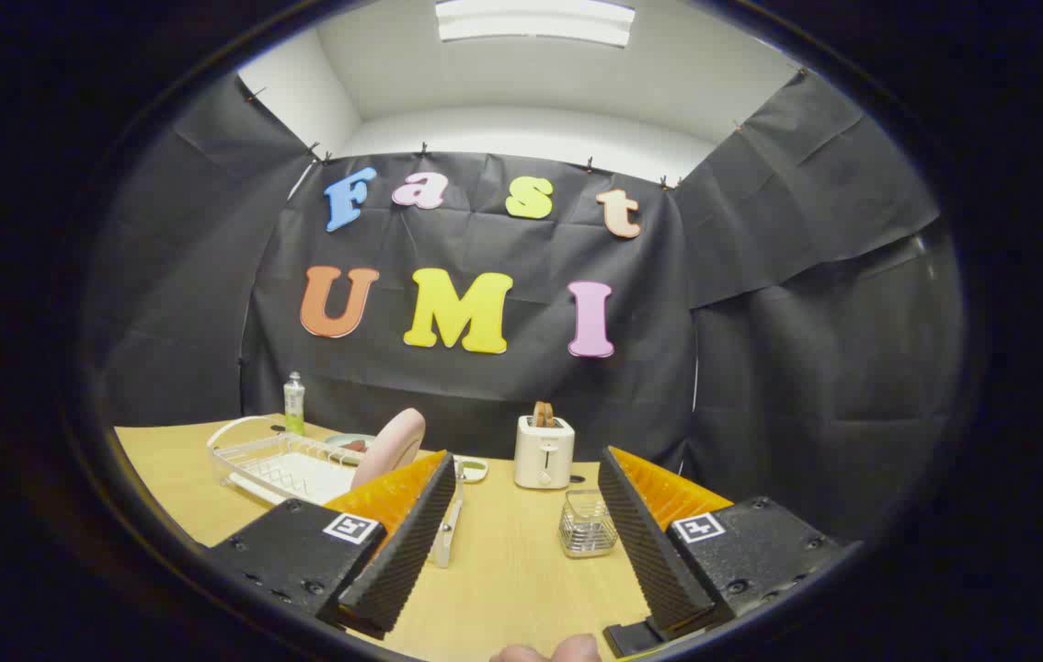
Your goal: Take the plate from the dish rack, then take the spoon from the basket and place it into the plate.
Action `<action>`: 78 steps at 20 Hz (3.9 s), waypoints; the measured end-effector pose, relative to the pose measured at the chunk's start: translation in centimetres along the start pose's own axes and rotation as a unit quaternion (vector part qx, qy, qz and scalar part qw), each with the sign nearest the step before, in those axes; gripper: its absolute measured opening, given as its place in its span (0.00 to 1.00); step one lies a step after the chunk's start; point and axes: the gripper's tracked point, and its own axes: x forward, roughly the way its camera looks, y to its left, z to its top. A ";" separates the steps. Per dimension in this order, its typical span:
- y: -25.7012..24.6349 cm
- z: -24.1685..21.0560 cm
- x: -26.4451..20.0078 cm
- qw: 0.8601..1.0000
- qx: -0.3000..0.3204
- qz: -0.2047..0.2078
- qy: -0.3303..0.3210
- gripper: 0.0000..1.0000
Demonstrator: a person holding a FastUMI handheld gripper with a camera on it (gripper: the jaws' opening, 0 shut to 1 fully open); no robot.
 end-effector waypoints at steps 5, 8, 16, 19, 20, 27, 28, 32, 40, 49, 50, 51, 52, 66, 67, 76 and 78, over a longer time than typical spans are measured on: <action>-0.5 0.1 0.3 1.000 0.011 -0.012 -0.002 1.00; -0.5 -0.3 0.4 1.000 0.014 -0.011 0.004 1.00; -0.4 -0.5 0.5 1.000 0.019 -0.009 0.007 1.00; -0.2 -0.3 0.6 1.000 0.018 -0.010 0.007 1.00; -0.1 -0.2 0.6 1.000 0.019 -0.008 0.007 1.00; 0.9 -0.1 1.3 0.999 0.028 0.008 0.020 1.00; 0.8 0.2 1.5 0.999 0.029 0.008 0.023 1.00; 1.3 1.1 3.1 0.998 0.029 0.019 0.049 1.00; 4.9 7.0 8.9 0.995 0.005 0.057 0.077 1.00; 11.0 9.2 17.1 0.977 -0.038 0.094 0.187 1.00; 11.9 8.6 17.9 0.972 -0.039 0.100 0.207 1.00; 12.7 8.0 18.8 0.968 -0.037 0.103 0.225 1.00; 13.2 7.4 19.5 0.963 -0.036 0.103 0.247 1.00; 18.2 -3.9 25.3 0.880 0.043 0.083 0.466 0.99; 18.4 -4.5 25.5 0.875 0.049 0.078 0.476 0.97; 19.1 -5.5 24.4 0.849 0.054 0.035 0.525 0.41; 18.9 -5.1 24.0 0.840 0.049 0.018 0.540 0.40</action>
